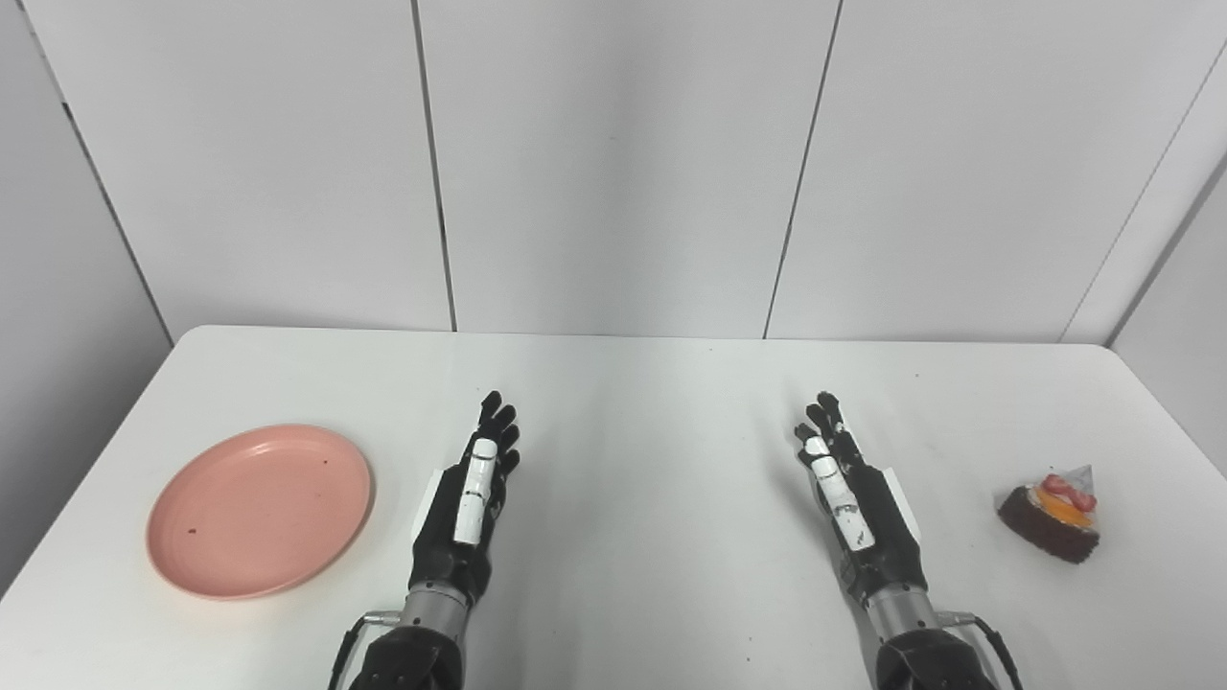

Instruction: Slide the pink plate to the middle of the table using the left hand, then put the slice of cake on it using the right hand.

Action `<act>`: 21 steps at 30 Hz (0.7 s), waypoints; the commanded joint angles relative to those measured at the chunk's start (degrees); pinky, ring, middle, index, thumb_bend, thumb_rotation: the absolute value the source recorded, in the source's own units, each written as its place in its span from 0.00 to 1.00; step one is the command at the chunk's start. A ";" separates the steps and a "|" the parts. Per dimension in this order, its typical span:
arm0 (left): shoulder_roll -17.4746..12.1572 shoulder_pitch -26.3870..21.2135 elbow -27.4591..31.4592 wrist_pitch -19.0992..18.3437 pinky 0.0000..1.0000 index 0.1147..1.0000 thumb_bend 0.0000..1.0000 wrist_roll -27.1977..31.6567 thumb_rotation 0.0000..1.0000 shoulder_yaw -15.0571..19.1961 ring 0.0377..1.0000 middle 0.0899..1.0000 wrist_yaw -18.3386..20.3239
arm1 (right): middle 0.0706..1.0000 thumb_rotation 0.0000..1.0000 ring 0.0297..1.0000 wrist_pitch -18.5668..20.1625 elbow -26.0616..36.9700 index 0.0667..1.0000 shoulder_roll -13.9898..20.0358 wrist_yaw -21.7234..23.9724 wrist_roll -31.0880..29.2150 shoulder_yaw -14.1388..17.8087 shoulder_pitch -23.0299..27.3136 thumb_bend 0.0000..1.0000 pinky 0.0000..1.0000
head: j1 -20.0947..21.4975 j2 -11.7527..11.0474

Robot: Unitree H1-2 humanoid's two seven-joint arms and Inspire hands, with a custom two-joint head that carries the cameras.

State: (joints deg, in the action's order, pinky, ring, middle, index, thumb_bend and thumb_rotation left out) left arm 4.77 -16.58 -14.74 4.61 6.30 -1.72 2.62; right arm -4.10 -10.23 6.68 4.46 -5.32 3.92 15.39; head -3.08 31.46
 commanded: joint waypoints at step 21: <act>-0.73 1.59 0.10 -0.62 1.00 1.00 0.56 0.94 1.00 0.30 1.00 1.00 1.59 | 0.98 0.82 0.94 -0.74 0.66 1.00 -0.38 -0.07 -0.17 -0.03 0.24 0.59 0.96 | -0.08 0.11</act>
State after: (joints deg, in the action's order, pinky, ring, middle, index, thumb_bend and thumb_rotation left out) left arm 4.57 -16.29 -14.26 4.10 6.63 -1.78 3.48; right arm -4.10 -10.21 6.61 4.38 -5.26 3.94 15.37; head -3.08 31.55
